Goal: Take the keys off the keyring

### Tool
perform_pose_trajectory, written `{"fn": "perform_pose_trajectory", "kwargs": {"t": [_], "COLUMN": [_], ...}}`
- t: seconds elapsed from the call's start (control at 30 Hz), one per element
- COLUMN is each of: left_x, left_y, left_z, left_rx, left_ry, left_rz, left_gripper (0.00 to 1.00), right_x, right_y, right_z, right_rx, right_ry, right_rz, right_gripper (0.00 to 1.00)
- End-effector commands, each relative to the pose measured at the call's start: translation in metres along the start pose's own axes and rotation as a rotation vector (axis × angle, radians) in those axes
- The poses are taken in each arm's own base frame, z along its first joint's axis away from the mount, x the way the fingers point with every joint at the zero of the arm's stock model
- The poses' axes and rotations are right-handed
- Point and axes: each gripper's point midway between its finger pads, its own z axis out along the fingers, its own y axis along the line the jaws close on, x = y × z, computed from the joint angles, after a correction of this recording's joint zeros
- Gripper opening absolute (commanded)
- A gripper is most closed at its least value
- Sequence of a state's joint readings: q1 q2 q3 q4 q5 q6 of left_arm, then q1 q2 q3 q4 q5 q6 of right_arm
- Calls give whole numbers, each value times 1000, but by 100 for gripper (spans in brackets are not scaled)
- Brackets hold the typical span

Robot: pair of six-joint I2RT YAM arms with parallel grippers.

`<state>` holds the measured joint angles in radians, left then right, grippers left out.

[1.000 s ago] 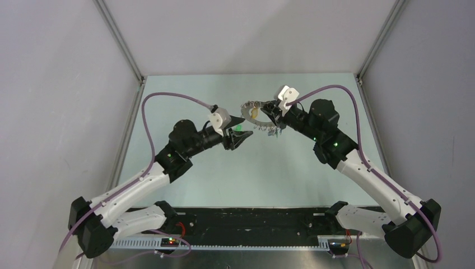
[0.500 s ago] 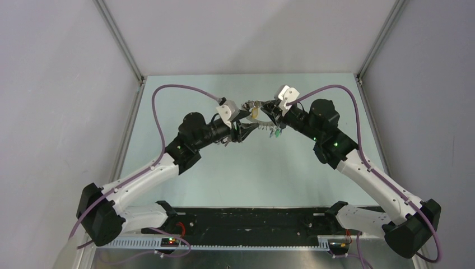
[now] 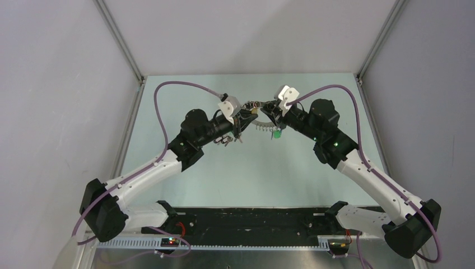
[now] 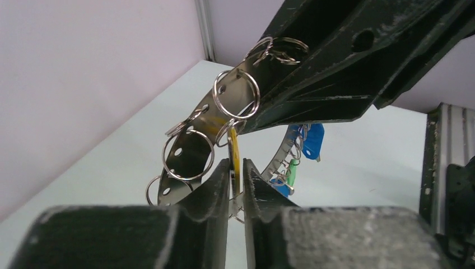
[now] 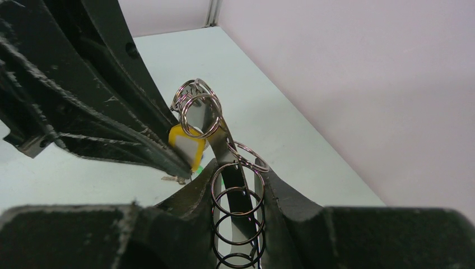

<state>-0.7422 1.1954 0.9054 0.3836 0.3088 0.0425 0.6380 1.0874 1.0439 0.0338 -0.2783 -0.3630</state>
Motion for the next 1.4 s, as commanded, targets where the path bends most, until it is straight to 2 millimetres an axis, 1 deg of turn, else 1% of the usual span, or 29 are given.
{"fn": "perform_pose_trajectory", "kwargs": {"t": [0.0, 0.03, 0.07, 0.17, 0.27, 0.3, 0.33, 0.4, 0.47, 0.5, 0.53, 0.63, 0.77, 0.83, 0.93, 1.0, 1.17, 1.3, 1.33, 1.37], "left_x": [-27, -26, -25, -25, -21, -18, -16, -7, -1, 1, 4, 4, 5, 8, 14, 15, 11, 0, -4, -6], "left_y": [9, 8, 8, 8, 5, 1, -1, -5, -7, -6, -7, -8, -10, -9, 4, 9, 8, 11, 11, 10], "left_z": [5, 4, 3, -4, -12, -15, -16, -19, -28, -31, -38, -50, -67, -75, -87, -91, -87, -82, -81, -80], "left_rx": [-38, -38, -39, -49, -48, -35, -28, -11, -10, -16, -15, 2, 53, 74, 29, 26, 105, 143, 151, 178], "left_ry": [-69, -68, -67, -64, -21, 13, 36, 125, 265, 307, 382, 492, 636, 705, 797, 818, 801, 770, 758, 743], "left_rz": [21, 23, 23, 16, -8, -21, -35, -69, -107, -111, -110, -93, -34, 7, 73, 129, 251, 346, 366, 404], "left_gripper": [10, 3, 1, 0, 0, 0, 0, 0, 0, 0, 0, 0, 0, 0, 0, 0, 0, 0, 0, 0], "right_x": [-50, -49, -49, -40, -22, -16, -9, 5, 20, 27, 32, 44, 50, 48, 42, 39, 34, 35, 34, 36], "right_y": [-11, -11, -12, -15, -20, -17, -18, -9, 3, 6, 11, 25, 52, 62, 75, 81, 101, 110, 110, 114], "right_z": [-9, -9, -10, -9, -8, -6, -7, -4, -3, -2, -3, -6, -13, -19, -27, -31, -42, -47, -45, -48], "right_rx": [29, 30, 32, 39, 37, 8, -1, -59, -119, -133, -158, -226, -373, -436, -514, -555, -699, -788, -803, -834], "right_ry": [-129, -127, -126, -97, -48, -38, -22, 14, 55, 71, 85, 103, 108, 95, 68, 56, 27, 42, 42, 51], "right_rz": [-17, -15, -14, -3, 34, 46, 59, 78, 96, 104, 108, 117, 123, 120, 117, 122, 164, 209, 211, 241], "right_gripper": [0, 0, 0, 0, 0, 0, 0, 0, 0, 0, 0, 0, 0, 0, 0, 0, 0, 0, 0, 0]}}
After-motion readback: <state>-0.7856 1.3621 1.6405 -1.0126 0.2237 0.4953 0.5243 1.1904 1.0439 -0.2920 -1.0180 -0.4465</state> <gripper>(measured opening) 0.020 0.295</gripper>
